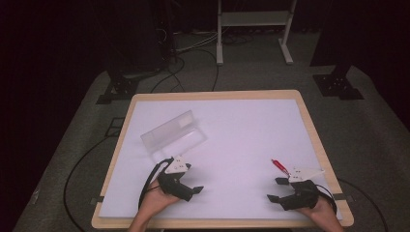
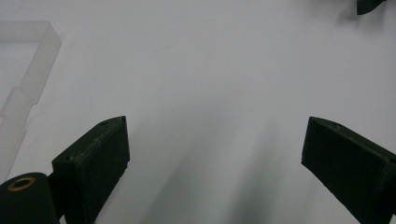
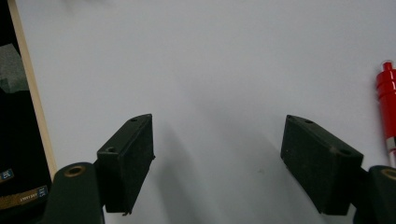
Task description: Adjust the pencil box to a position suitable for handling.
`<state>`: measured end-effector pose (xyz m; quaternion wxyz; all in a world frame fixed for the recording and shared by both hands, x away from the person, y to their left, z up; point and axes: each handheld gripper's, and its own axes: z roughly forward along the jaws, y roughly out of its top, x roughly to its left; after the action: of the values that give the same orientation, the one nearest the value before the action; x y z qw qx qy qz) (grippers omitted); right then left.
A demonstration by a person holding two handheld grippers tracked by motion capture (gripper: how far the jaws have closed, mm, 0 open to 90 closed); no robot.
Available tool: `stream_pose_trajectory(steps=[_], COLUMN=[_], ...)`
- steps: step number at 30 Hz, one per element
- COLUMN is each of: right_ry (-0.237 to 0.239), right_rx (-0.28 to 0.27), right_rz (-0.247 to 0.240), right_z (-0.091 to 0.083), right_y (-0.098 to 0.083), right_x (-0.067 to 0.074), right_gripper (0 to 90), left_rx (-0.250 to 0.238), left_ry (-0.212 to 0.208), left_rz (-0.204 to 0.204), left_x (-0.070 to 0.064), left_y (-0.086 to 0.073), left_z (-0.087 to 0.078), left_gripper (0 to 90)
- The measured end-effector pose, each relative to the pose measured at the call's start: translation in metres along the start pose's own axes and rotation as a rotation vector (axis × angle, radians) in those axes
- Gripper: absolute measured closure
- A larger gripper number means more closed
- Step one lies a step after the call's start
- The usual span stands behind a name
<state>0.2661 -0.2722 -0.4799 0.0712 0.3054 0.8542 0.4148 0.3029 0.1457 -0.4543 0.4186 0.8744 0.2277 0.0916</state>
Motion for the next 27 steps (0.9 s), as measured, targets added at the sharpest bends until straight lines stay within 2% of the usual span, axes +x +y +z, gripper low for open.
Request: stream_pose_trajectory(steps=[5, 15, 25, 27], right_ry=[0.005, 0.004, -0.005, -0.004], right_rx=[0.001, -0.007, -0.027, -0.025], right_rz=[-0.013, -0.016, -0.029, -0.034], right_z=[0.003, 0.003, 0.002, 0.001], right_y=[0.0, 0.002, 0.006, 0.006], right_x=[0.003, 0.004, 0.007, 0.008], right_gripper=[24.2, 24.2, 24.2, 24.2], left_rx=[0.018, 0.003, -0.007, -0.01], left_ry=[0.006, 0.023, 0.094, 0.107], left_rz=[0.012, 0.015, 0.037, 0.038], left_x=[0.0, 0.003, 0.012, 0.018], left_y=[-0.001, 0.001, 0.004, 0.005], left_z=[0.002, -0.002, -0.011, -0.013], left_gripper=[7.3, 7.3, 7.3, 7.3])
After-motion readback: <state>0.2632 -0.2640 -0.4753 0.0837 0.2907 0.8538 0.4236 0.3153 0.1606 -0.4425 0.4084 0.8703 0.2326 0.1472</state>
